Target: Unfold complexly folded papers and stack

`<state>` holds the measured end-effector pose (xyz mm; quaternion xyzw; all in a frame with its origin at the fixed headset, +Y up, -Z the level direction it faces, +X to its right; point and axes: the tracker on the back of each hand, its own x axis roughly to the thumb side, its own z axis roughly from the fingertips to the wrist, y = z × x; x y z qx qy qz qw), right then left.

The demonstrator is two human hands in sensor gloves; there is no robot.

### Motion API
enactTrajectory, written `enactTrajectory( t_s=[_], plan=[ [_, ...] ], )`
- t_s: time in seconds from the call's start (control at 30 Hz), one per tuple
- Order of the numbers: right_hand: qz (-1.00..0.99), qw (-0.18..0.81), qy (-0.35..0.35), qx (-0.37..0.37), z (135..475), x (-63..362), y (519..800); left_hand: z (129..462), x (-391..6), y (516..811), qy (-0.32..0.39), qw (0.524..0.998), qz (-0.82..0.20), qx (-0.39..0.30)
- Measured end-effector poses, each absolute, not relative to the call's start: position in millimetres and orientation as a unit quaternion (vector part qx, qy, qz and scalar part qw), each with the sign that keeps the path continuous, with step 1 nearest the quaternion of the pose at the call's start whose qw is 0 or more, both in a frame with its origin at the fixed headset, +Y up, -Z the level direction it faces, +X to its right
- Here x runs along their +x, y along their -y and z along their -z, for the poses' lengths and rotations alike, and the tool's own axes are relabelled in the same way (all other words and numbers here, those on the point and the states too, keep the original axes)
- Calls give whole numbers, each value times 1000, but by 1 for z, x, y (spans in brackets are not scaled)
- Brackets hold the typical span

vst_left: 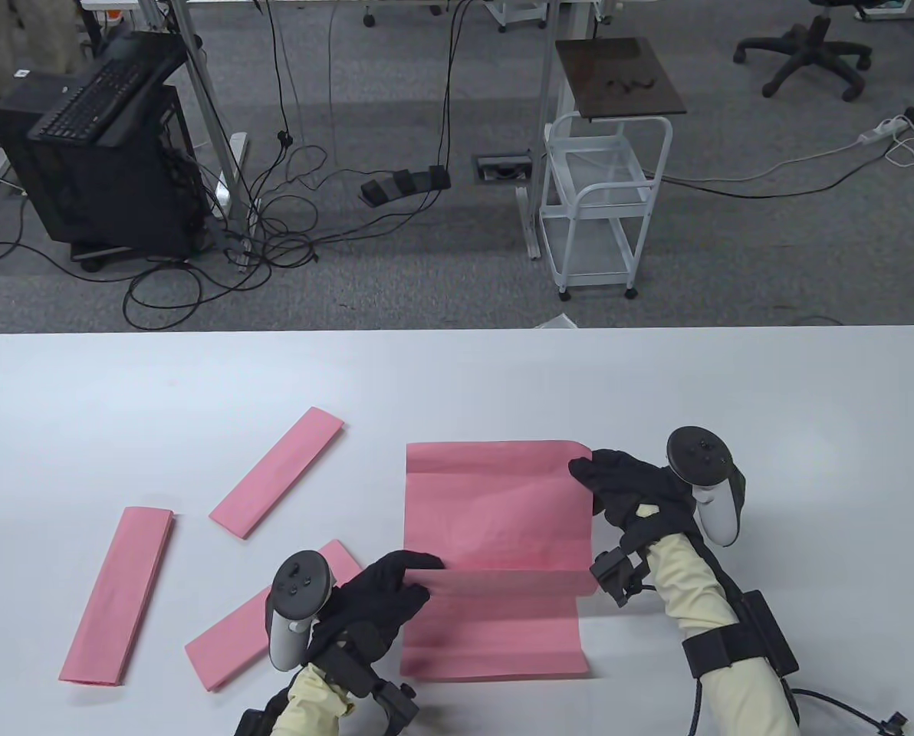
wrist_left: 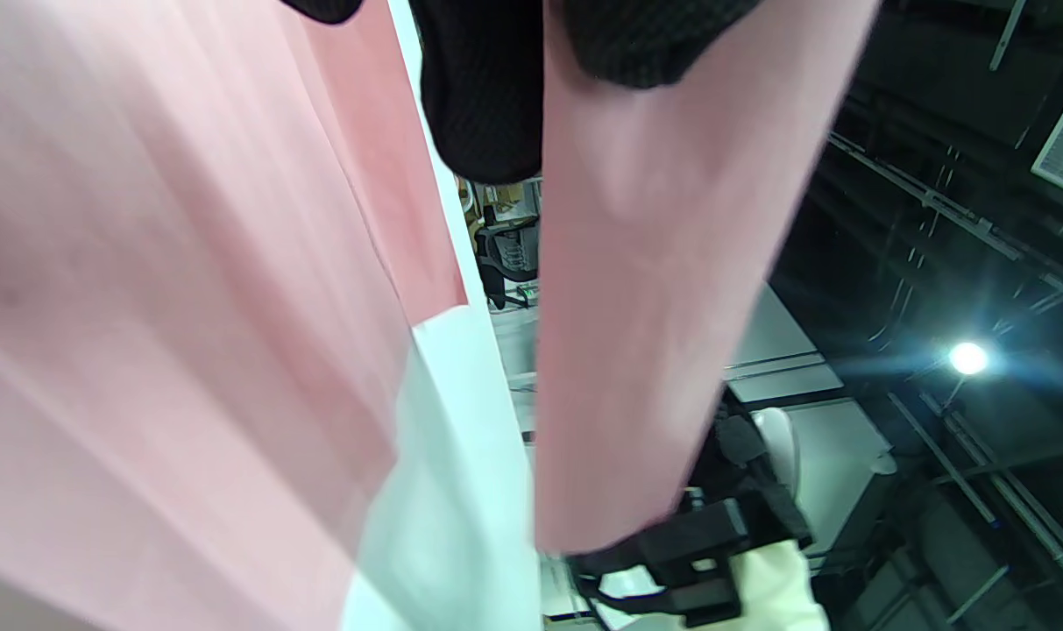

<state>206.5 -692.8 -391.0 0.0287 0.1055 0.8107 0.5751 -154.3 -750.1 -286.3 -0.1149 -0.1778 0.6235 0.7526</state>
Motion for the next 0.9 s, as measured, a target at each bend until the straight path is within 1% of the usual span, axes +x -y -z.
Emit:
enactTrajectory(
  t_s=[0.07, 0.1, 0.13, 0.2, 0.23, 0.27, 0.3, 0.37, 0.4, 0.43, 0.47, 0.53, 0.57, 0.6, 0.67, 0.8, 0.9],
  plan=[
    [-810, 578, -94, 17, 394, 208, 690, 285, -157, 744, 174, 797, -572, -88],
    [-810, 580, -88, 13, 395, 209, 689, 285, -157, 742, 178, 810, -552, -88],
    [-807, 586, -77, 5, 397, 211, 687, 284, -158, 739, 185, 830, -517, -101],
    [-798, 600, -62, -3, 399, 214, 684, 283, -160, 737, 175, 854, -475, -122],
    [-795, 604, -63, 1, 401, 214, 683, 284, -160, 737, 172, 861, -463, -121],
    [-794, 604, -65, 5, 401, 213, 683, 285, -160, 737, 173, 861, -463, -122],
    [-797, 600, -66, 9, 401, 211, 682, 285, -159, 738, 186, 850, -476, -129],
    [-805, 591, -58, 4, 401, 209, 683, 285, -157, 743, 202, 818, -515, -158],
    [-808, 586, -59, 5, 402, 209, 684, 284, -157, 746, 226, 794, -534, -185],
    [-809, 584, -62, 6, 401, 208, 685, 283, -157, 748, 234, 779, -548, -198],
    [-809, 584, -62, 5, 401, 208, 686, 283, -157, 748, 229, 776, -556, -193],
    [-809, 584, -61, 2, 401, 207, 687, 283, -156, 747, 191, 798, -549, -159],
    [-810, 583, -60, 0, 401, 206, 688, 283, -154, 746, 179, 820, -524, -141],
    [-812, 581, -57, -1, 401, 206, 688, 283, -153, 745, 186, 840, -491, -138],
    [-813, 580, -53, -4, 401, 206, 688, 283, -149, 746, 208, 856, -447, -156],
    [-815, 578, -48, -9, 402, 208, 689, 283, -147, 746, 211, 858, -440, -162],
    [-818, 573, -50, -12, 401, 209, 690, 283, -149, 746, 196, 863, -442, -145]
  ],
)
